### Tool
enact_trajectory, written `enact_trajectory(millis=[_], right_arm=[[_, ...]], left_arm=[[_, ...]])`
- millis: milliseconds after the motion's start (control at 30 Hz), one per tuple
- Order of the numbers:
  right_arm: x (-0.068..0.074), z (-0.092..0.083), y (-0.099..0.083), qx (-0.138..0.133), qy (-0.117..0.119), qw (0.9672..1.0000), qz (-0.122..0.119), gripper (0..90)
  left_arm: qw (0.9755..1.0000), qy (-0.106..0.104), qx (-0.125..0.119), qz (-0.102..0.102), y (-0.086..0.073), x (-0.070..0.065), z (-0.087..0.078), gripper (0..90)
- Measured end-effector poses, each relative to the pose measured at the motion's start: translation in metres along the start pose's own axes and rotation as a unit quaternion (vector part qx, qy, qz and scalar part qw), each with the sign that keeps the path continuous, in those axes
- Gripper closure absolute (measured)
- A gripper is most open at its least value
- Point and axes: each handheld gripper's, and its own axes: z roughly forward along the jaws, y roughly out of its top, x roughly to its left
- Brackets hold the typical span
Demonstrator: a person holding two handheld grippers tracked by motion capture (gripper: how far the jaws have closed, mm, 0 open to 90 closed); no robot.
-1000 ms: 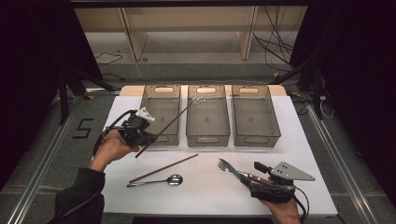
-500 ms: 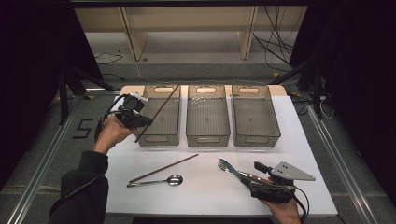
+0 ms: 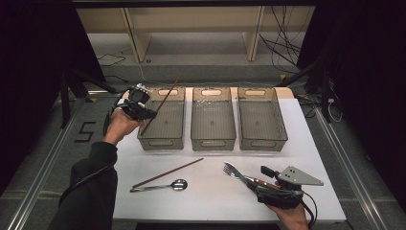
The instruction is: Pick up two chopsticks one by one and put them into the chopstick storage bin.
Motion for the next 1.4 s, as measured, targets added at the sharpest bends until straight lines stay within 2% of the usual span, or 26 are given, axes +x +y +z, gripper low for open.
enact_trajectory(millis=[167,300,567,767,867,967,1000,1067,1133,1200,1267,1333,1400], right_arm=[[0.000,0.000,0.000,0.000,0.001,1.0000,0.001,28.1],[0.000,0.000,0.000,0.000,0.001,1.0000,0.001,28.1],[0.000,0.000,0.000,0.000,0.003,1.0000,0.001,28.1],[0.000,0.000,0.000,0.000,0.003,1.0000,0.000,28.1],[0.000,0.000,0.000,0.000,0.003,1.0000,0.001,28.1],[0.000,-0.001,0.000,-0.001,0.003,1.0000,0.001,28.1],[0.000,-0.001,0.000,-0.001,0.003,1.0000,0.001,28.1],[0.000,0.000,0.000,0.000,0.004,1.0000,0.002,28.1],[0.000,0.000,0.000,0.000,0.003,1.0000,0.000,28.1],[0.000,0.000,0.000,0.000,0.003,1.0000,0.001,28.1],[0.000,0.000,0.000,0.000,0.003,1.0000,0.001,28.1],[0.001,0.000,0.000,0.000,0.003,1.0000,0.001,28.1],[0.001,0.000,0.000,0.000,0.003,1.0000,0.001,28.1]], left_arm=[[0.9999,0.011,-0.003,-0.007,0.002,0.005,0.010,84.0],[0.9999,0.010,-0.005,-0.013,0.000,0.008,0.016,84.0],[0.9994,0.023,0.006,-0.024,-0.007,0.013,0.034,83.9],[0.9991,0.017,0.016,-0.036,-0.010,0.013,0.041,83.7],[0.9980,0.020,0.030,-0.052,-0.010,0.013,0.046,81.7],[0.9978,0.014,0.034,-0.055,-0.009,0.011,0.044,64.2],[0.9979,0.017,0.033,-0.052,-0.008,0.010,0.042,64.2],[0.9978,0.020,0.025,-0.058,-0.006,0.008,0.035,53.7],[0.9981,0.011,0.021,-0.056,-0.003,0.006,0.026,43.5],[0.9985,0.007,0.014,-0.052,-0.003,0.002,0.019,38.0],[0.9991,-0.005,0.007,-0.041,-0.004,-0.002,0.011,36.5],[0.9994,-0.019,-0.002,-0.030,-0.009,-0.010,0.001,30.9],[0.9993,-0.026,-0.006,-0.028,-0.011,-0.012,-0.002,28.4]])
